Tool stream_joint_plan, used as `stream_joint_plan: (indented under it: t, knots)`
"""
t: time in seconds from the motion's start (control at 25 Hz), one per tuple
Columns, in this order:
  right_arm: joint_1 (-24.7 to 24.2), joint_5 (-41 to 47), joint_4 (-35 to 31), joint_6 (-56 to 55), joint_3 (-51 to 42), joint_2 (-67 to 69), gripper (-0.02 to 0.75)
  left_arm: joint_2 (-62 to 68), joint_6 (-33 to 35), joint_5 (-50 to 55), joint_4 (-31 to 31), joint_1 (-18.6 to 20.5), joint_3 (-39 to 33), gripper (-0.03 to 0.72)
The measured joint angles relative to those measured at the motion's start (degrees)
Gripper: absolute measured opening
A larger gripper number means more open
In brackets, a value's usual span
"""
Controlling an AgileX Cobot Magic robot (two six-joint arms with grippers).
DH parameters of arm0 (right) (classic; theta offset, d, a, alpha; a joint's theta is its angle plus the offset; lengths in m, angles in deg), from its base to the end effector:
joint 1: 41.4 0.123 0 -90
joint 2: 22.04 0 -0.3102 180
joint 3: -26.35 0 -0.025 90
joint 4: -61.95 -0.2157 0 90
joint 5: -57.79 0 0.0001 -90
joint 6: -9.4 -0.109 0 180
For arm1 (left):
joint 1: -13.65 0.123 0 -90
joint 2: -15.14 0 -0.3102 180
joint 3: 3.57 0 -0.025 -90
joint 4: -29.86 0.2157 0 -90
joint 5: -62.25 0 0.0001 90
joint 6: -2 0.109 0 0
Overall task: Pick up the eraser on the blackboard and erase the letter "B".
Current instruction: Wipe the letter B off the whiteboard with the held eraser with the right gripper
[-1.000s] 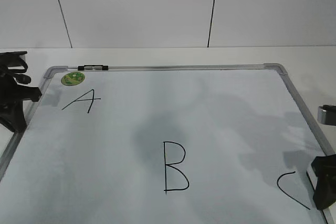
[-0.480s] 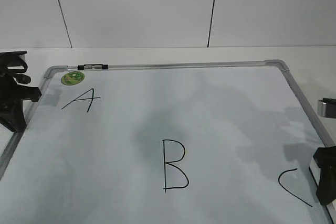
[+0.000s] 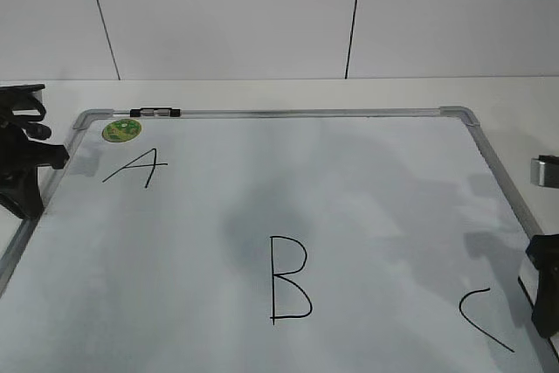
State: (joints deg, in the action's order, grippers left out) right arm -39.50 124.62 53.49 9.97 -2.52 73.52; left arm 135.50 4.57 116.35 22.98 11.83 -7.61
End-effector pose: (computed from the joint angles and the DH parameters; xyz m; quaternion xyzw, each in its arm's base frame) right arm 0.2007 0.0214 0.2244 -0.0141 -0.9930 -0.0635 0.0986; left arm 0.3515 -0.0218 0.1810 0.0037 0.9987 -0.0490 0.0134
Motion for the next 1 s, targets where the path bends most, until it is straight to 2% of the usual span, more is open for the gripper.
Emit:
stream_joint_plan:
  t: [0.28,0.4,0.56,0.72,1.0]
  knots:
    - [0.00,-0.13,-2.39,-0.57,3.08,0.00,0.543,0.00,0.00,0.00,0.00,0.00,0.00,0.019]
    - [1.72,-0.13,-0.55,-2.79,5.99,0.00,0.543,0.00,0.00,0.00,0.00,0.00,0.00,0.019]
    - [9.81,-0.01,4.83,-8.03,10.85,0.40,0.543,0.00,0.00,0.10,0.00,0.00,0.00,0.019]
    - [17.52,0.20,5.07,-10.50,15.50,3.12,0.543,0.00,0.00,0.10,0.00,0.00,0.00,0.019]
    - [25.32,0.44,5.06,-11.50,25.14,12.37,0.543,0.00,0.00,0.18,0.00,0.00,0.00,0.019]
